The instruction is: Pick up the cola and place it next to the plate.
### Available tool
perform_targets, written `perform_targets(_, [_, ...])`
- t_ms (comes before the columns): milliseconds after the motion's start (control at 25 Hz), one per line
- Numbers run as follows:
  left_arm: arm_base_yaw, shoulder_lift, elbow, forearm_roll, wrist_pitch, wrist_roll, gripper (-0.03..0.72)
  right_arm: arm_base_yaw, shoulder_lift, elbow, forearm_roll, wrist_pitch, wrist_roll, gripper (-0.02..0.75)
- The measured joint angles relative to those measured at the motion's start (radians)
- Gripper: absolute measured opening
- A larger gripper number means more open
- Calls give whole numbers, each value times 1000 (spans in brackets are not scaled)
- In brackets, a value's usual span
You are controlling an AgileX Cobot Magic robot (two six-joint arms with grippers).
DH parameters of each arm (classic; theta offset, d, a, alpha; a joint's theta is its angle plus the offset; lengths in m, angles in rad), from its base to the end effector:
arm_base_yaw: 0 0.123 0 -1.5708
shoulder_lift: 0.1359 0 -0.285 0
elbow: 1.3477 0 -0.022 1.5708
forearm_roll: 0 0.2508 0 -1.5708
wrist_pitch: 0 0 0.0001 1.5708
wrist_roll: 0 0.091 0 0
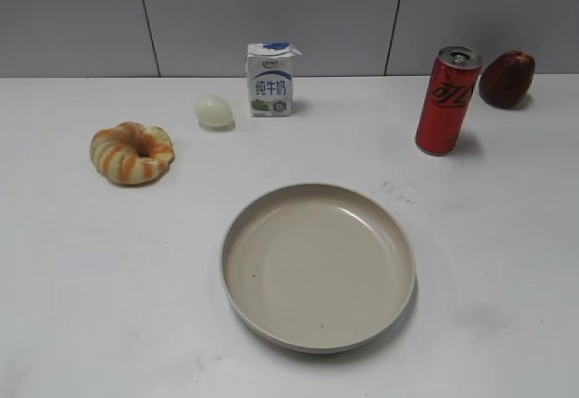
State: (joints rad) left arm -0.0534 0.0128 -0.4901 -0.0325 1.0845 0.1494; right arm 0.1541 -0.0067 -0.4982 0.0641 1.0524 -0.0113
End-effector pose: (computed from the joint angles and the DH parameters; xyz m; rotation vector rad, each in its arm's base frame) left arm -0.0030 -0.0025 0.2727 0.2131 2.0795 0.0189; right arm -0.0061 0.0042 0.2776 -0.1708 2.0263 0.1665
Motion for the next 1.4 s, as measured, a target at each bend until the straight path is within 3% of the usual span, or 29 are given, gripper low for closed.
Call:
perform_targets(760, [0,0,0,0,0,0,235,0,19,-3,0,-4,0,591])
perform_targets(1000, [0,0,0,0,0,0,235,0,181,-38,-8,-143,0,591])
perform_targets(1400, [0,0,0,0,0,0,235,0,645,-198,-8,-346,29,613])
